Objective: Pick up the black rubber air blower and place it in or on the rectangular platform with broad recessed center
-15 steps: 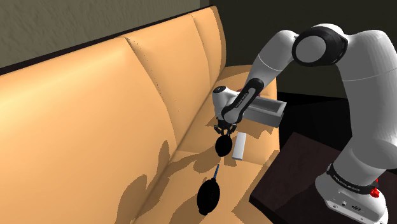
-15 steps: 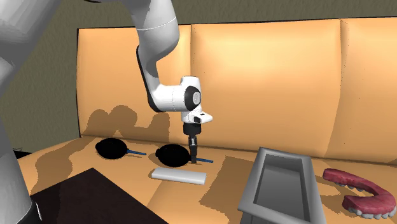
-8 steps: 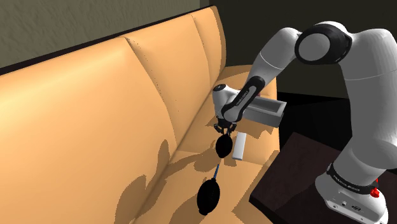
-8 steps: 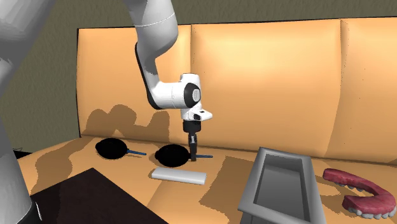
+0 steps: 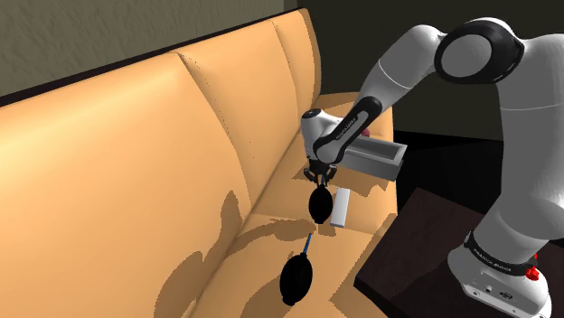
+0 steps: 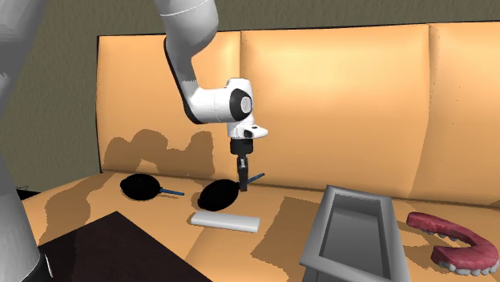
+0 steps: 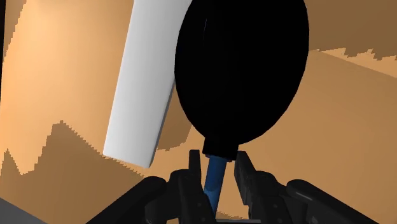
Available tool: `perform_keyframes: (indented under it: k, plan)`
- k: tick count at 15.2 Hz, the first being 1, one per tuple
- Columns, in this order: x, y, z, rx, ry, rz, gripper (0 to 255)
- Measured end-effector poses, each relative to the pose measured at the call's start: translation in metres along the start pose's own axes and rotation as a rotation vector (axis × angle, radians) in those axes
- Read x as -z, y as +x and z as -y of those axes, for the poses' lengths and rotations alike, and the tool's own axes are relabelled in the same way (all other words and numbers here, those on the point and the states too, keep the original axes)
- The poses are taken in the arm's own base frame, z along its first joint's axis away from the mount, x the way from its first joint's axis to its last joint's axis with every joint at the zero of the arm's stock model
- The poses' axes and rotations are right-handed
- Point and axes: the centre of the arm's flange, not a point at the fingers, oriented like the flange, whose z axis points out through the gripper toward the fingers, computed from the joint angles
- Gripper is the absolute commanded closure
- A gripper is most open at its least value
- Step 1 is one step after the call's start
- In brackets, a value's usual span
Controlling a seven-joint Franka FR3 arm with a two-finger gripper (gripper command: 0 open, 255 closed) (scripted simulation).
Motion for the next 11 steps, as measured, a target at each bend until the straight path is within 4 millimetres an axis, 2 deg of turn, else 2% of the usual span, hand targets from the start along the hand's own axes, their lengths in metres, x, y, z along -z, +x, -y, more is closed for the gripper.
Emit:
perform_keyframes:
  k: [11]
  plan:
    - [0.058,0.001,-0.009,0.0,0.0,0.0,255]
